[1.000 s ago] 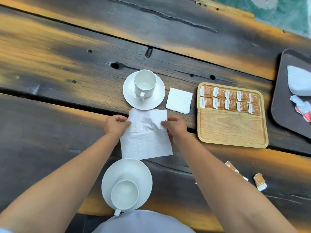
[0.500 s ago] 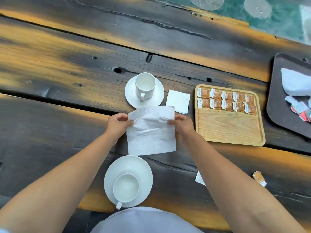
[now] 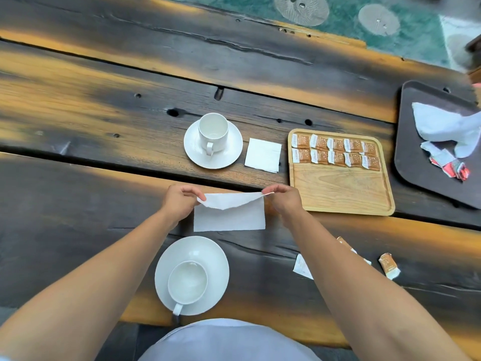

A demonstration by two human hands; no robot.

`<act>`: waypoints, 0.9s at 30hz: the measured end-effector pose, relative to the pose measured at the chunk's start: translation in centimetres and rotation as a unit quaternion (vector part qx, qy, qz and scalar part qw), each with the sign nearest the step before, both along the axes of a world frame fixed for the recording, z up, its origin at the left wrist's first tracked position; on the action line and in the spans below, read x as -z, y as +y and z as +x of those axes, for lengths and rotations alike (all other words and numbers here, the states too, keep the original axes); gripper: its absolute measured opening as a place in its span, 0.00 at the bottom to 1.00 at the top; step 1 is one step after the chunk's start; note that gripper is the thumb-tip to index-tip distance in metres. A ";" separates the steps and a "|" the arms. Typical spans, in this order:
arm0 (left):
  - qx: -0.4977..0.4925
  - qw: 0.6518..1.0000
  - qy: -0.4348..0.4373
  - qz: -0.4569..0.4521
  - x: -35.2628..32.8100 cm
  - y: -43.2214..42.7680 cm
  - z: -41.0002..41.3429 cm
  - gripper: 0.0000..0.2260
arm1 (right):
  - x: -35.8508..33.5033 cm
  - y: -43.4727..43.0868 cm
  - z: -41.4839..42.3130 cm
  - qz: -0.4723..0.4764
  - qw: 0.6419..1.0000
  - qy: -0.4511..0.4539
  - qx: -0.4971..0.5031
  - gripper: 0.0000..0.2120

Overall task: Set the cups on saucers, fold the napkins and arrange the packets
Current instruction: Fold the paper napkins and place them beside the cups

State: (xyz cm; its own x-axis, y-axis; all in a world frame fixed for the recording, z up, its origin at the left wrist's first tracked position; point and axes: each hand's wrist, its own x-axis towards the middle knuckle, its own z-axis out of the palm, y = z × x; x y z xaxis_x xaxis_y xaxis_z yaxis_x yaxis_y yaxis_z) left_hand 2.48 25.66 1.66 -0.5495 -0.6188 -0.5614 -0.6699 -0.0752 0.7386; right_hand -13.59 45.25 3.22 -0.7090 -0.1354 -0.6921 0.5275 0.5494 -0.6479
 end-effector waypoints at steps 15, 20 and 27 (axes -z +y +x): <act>0.083 0.984 -0.116 -0.104 2.6 1.1 0.6 0.22 | 3.2 1.9 1.7 0.068 0.994 -0.031 -0.079 0.16; 0.104 0.977 -0.108 -0.151 2.2 1.3 0.3 0.18 | 3.0 1.7 1.4 0.104 0.983 0.051 -0.143 0.13; 0.314 0.897 -0.090 -0.298 2.9 3.5 -0.9 0.19 | 2.5 -0.8 3.4 0.169 0.848 0.291 -0.410 0.19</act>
